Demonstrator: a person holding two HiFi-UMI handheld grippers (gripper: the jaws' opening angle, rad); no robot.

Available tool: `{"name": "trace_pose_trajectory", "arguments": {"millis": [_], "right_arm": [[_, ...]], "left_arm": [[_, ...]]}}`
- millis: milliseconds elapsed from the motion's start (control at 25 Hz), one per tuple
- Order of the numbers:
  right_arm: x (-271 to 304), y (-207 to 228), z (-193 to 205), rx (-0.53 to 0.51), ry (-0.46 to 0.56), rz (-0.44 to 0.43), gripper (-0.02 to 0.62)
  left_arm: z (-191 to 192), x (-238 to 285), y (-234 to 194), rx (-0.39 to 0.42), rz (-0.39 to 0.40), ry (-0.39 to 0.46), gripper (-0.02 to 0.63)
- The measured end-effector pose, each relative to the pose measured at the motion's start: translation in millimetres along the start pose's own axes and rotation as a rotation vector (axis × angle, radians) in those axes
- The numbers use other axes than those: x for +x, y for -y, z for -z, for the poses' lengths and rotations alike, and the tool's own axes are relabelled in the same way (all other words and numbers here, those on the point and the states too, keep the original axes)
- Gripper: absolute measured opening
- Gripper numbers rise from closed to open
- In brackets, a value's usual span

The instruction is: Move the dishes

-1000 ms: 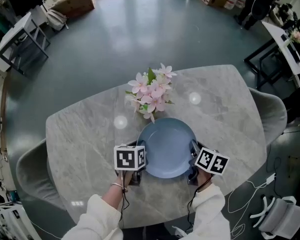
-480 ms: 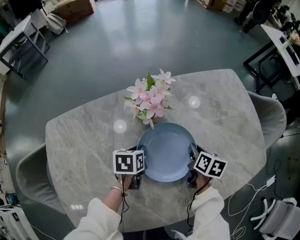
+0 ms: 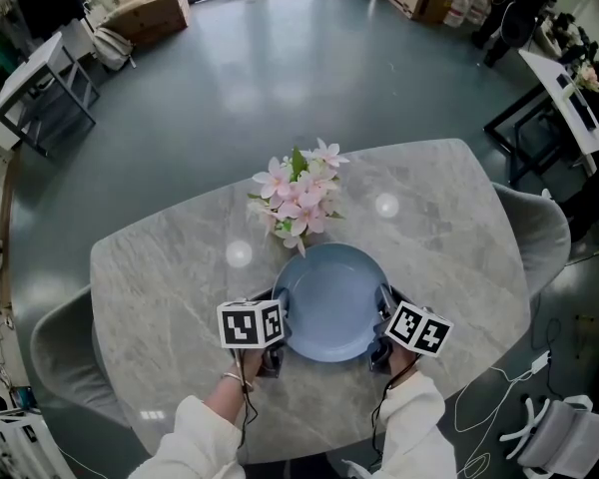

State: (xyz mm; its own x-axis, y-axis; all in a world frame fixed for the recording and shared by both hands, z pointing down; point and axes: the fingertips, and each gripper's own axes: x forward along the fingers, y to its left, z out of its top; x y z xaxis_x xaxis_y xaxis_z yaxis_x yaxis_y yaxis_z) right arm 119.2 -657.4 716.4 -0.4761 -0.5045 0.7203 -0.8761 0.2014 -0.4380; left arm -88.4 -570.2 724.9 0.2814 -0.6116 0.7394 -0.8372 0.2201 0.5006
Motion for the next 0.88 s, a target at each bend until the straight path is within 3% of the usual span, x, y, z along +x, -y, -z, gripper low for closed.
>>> {"name": "trace_pose_trajectory", "arguments": {"millis": [240, 480, 600, 880], "right_arm": [[-6, 5, -1, 0.01, 0.013, -0.001, 0.147], [-21, 7, -7, 0.019, 0.059, -0.01, 0.164], [-34, 8, -6, 0.019, 0.079, -0.006, 0.166], [-70, -7, 0, 0.028, 0.095, -0.018, 0.163]], "left_arm": [[-4, -5, 0, -0.006, -0.005, 0.035, 0.126], [-7, -19, -8, -0.027, -0.04, 0.085, 0.16], [-4, -31, -10, -0.026, -0.057, 0.105, 0.166], [-7, -71, 23, -0.015, -0.005, 0.18, 0.166]]}}
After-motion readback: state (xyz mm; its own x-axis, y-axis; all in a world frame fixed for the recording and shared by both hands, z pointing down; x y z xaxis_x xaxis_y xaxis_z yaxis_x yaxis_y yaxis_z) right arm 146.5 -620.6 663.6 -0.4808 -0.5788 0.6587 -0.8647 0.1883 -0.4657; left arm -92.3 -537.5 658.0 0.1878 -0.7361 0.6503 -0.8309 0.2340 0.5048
